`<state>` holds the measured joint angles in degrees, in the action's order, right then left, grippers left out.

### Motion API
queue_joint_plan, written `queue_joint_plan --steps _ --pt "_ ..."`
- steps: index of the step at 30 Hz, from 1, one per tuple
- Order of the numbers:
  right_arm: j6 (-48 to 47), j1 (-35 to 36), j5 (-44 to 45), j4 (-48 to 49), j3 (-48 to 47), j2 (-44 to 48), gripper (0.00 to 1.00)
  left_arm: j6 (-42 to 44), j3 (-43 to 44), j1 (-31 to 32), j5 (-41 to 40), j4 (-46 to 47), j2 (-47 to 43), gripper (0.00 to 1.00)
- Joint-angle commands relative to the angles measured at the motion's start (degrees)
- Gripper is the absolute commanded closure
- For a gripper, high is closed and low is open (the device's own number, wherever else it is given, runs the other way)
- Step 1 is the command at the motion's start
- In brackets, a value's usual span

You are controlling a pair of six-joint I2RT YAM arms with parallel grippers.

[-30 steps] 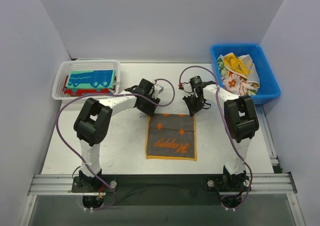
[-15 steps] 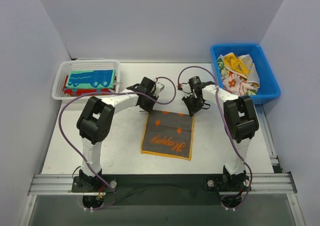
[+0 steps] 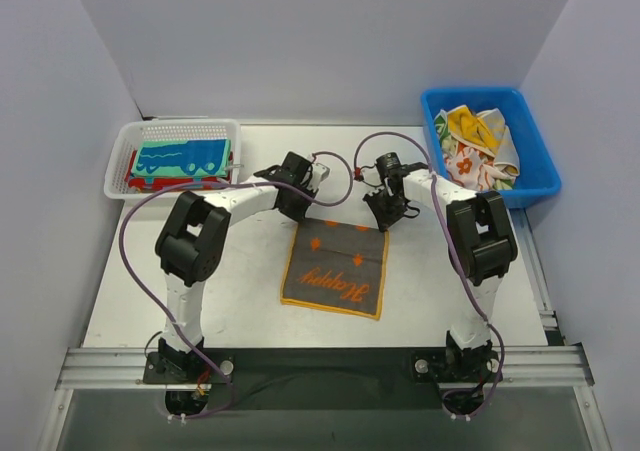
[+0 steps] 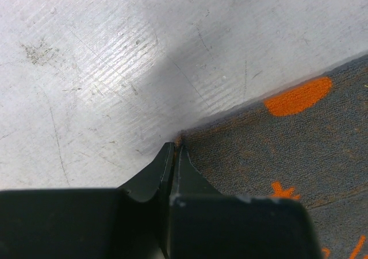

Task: Fold and stack the towels
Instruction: Fold the towel

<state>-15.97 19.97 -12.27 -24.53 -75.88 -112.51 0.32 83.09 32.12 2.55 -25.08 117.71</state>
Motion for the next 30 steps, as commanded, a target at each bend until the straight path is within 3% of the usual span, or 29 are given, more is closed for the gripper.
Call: queue_joint_plan --steps 1,15,30 --pt "-0.47 0.16 2.17 -3.42 -1.2 2.38 1.0 0.03 0.32 -1.88 0.17 -4.19 -0.28 1.0" --pt "0.5 0.07 4.63 -0.34 -6.3 7.82 1.0 -4.01 -0.12 -8.03 5.97 7.06 -8.37 1.0" --pt "3.75 5.08 5.15 1.33 6.87 23.99 1.0 -5.59 -20.41 -8.39 8.08 14.71 -26.2 1.0"
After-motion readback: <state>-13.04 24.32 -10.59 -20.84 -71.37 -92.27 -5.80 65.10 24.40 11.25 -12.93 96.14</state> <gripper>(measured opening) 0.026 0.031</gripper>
